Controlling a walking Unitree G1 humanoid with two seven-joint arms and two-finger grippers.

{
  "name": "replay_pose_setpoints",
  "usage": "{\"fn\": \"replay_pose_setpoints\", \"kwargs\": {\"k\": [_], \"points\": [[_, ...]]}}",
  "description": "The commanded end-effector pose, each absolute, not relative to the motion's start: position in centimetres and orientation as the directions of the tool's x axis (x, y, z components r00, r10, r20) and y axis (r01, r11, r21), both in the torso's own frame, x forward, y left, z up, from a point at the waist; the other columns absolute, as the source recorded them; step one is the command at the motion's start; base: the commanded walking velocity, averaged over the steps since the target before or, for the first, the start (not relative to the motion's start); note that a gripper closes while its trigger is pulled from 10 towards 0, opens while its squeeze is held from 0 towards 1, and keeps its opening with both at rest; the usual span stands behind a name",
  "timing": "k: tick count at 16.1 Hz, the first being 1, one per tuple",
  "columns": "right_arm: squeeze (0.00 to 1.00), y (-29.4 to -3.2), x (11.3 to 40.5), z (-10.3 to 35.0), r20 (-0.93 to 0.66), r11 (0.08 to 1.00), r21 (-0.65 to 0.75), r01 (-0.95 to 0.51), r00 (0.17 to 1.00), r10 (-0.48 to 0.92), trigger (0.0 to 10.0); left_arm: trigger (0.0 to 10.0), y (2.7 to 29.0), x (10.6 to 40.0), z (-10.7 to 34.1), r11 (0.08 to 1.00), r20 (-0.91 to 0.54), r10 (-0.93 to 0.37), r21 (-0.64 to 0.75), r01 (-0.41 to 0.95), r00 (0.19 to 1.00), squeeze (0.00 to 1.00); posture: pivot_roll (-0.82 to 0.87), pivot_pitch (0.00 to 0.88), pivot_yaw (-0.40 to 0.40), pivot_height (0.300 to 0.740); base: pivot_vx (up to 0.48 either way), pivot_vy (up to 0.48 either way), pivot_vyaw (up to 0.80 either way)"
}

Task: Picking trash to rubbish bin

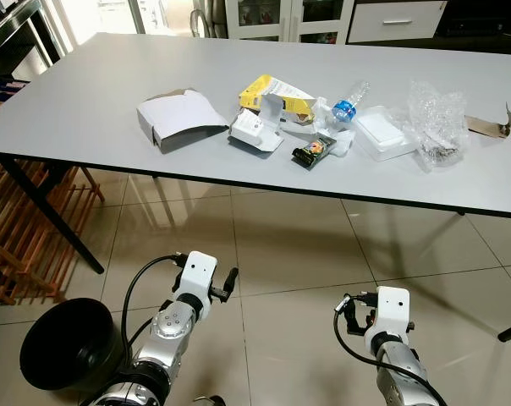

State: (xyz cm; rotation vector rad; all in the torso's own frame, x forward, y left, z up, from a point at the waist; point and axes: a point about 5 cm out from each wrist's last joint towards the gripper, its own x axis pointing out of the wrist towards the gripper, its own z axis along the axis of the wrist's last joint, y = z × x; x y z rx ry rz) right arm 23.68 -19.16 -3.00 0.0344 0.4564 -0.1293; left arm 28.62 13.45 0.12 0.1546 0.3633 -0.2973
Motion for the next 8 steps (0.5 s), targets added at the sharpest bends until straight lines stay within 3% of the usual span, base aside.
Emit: {"fn": "replay_pose_setpoints", "kwargs": {"k": [1, 8], "points": [[0.00, -19.2, 23.4, -3.1, -0.446, 0.990, 0.011, 0.138, 0.887, -0.118, 10.0, 10.0, 13.2, 29.1, 0.6, 0.942, -0.364, -0.269, 0.096, 0.323, 0.892, 0.00, -0.13, 0.066, 0.082, 0.740, 0.000, 0.000, 0.00], [0.00, -19.6, 23.7, -1.1, -0.335, 0.991, -0.020, 0.131, 0.933, -0.130, 10.0, 10.0, 13.0, 30.7, 3.8, 0.954, -0.217, -0.282, 0.035, 0.297, 0.934, 0.00, -0.12, 0.086, 0.081, 0.740, 0.000, 0.000, 0.00]]}}
